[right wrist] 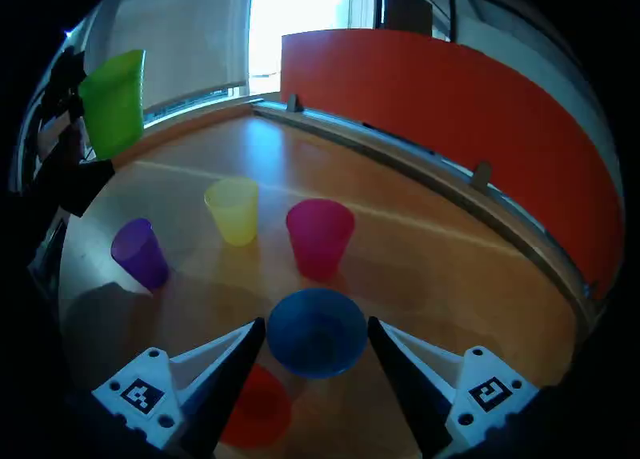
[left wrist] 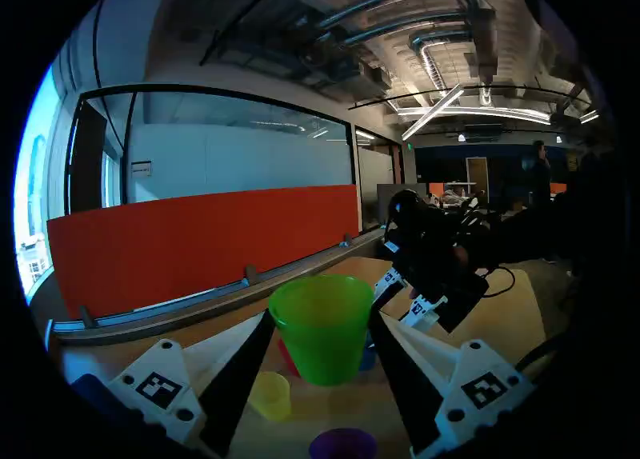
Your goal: Pour water
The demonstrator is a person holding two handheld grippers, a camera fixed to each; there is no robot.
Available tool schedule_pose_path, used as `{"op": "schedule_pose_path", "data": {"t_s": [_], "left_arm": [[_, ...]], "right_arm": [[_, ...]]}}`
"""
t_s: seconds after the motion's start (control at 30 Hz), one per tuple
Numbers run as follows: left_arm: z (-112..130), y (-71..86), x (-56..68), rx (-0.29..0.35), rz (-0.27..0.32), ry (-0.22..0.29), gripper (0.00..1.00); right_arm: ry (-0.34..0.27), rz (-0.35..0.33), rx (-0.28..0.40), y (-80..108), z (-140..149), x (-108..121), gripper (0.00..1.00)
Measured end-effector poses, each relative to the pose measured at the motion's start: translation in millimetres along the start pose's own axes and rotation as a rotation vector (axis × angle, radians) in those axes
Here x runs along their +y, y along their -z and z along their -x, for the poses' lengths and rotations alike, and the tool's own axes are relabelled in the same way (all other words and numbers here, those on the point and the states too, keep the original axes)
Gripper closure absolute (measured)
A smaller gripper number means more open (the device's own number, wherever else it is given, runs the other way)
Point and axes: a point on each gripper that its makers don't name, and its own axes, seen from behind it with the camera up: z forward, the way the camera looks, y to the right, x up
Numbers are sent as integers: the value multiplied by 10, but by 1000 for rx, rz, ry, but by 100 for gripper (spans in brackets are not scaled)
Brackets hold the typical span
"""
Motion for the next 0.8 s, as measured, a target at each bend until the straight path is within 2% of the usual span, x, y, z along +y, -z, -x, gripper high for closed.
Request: {"op": "schedule_pose_path", "data": {"t_s": [0.8], "left_arm": [[19,5,-18,8,2,10,15]], "right_arm": [[-5,-1,-78,-76,127,16,1]]}}
